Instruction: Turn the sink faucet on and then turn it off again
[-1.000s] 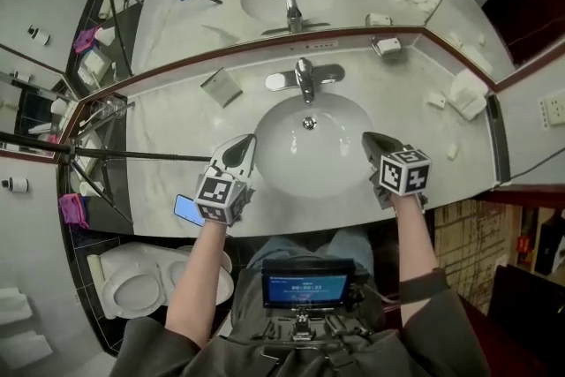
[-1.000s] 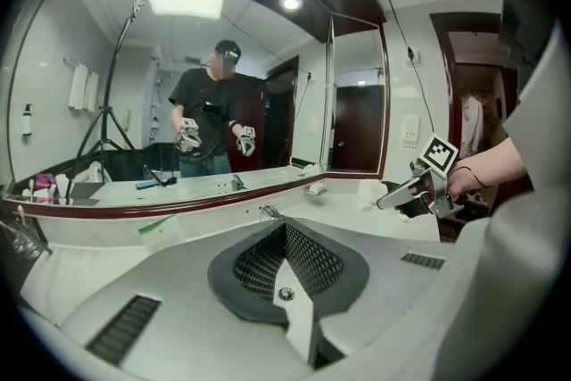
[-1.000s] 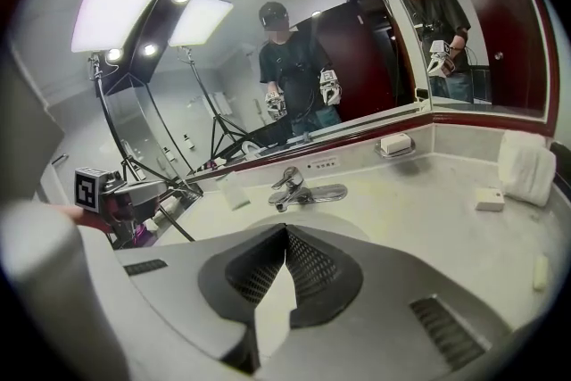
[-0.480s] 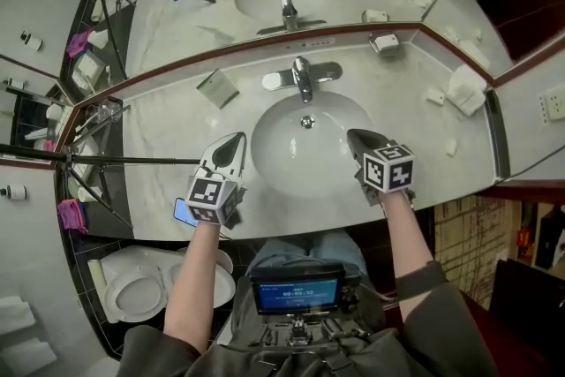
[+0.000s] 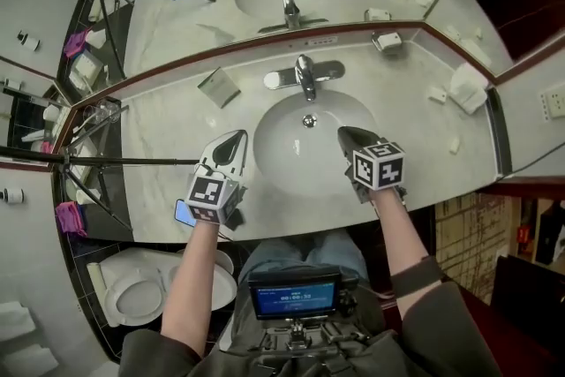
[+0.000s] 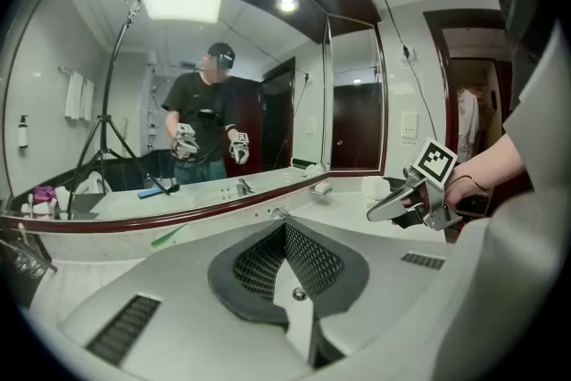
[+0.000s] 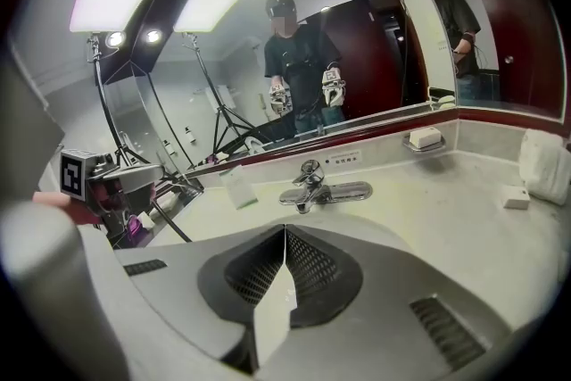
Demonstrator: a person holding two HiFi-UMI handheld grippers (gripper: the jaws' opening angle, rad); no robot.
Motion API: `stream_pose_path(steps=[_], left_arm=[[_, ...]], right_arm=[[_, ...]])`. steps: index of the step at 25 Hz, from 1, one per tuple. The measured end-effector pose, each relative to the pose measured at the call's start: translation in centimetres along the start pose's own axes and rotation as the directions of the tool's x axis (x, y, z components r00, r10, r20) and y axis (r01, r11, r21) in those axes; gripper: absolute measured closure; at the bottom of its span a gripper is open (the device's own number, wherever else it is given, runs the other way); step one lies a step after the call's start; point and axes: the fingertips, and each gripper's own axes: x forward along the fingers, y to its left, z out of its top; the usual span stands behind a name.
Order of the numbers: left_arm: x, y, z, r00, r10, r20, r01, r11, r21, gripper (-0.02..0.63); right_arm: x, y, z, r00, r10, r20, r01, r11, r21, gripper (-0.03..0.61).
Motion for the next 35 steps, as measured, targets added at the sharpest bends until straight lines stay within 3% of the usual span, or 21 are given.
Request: stream_pose_path(steps=[8, 12, 15, 19, 22, 28, 32, 35], left_arm=[[0.6, 0.0, -0.9, 0.996, -0.088, -0.01, 0.088, 0.996, 0.026, 0.614], [1.1, -0.3, -1.0, 0.994, -0.105, -0.01, 0.105, 0.994, 0.022, 0.614], [1.4, -0.3, -1.2, 0.994, -0.11, -0.017, 0.11, 0.994, 0.026, 0.614], [1.8, -0.2, -1.6, 0.993, -0.118, -0.017, 0.118, 0.992, 0.036, 0.614], [2.1, -0.3, -1.2, 0.994, -0.109, -0.01, 0.109, 0.994, 0.007, 0.614], [2.3, 0.1, -2.3, 0.992, -0.124, -0.019, 0.125, 0.992, 0.028, 0.614], [2.0, 0.4, -2.7, 0.993, -0.111, -0.026, 0.111, 0.994, -0.003, 0.614], [1.9, 0.8, -3.8, 0.992, -0.123, -0.039, 0.125, 0.992, 0.032, 0.614]], right_arm=[[4.4, 0.8, 1.4, 0.998, -0.032, 0.051, 0.03, 0.999, 0.044, 0.421], [7.2, 0.7, 3.2, 0.995, -0.016, 0.102, 0.006, 0.995, 0.096, 0.4], [9.1, -0.2, 4.4, 0.989, -0.015, 0.145, -0.015, 0.98, 0.2, 0.393], [11.3, -1.9, 5.0, 0.984, -0.019, 0.176, -0.048, 0.928, 0.369, 0.382], [12.4, -2.7, 5.0, 0.982, -0.022, 0.186, -0.063, 0.896, 0.439, 0.382], [14.2, -2.7, 5.8, 0.973, 0.013, 0.232, -0.14, 0.828, 0.543, 0.39], [15.6, -3.3, 6.4, 0.966, 0.002, 0.26, -0.173, 0.751, 0.638, 0.454], [16.1, -4.1, 6.4, 0.965, -0.026, 0.259, -0.171, 0.688, 0.705, 0.495]])
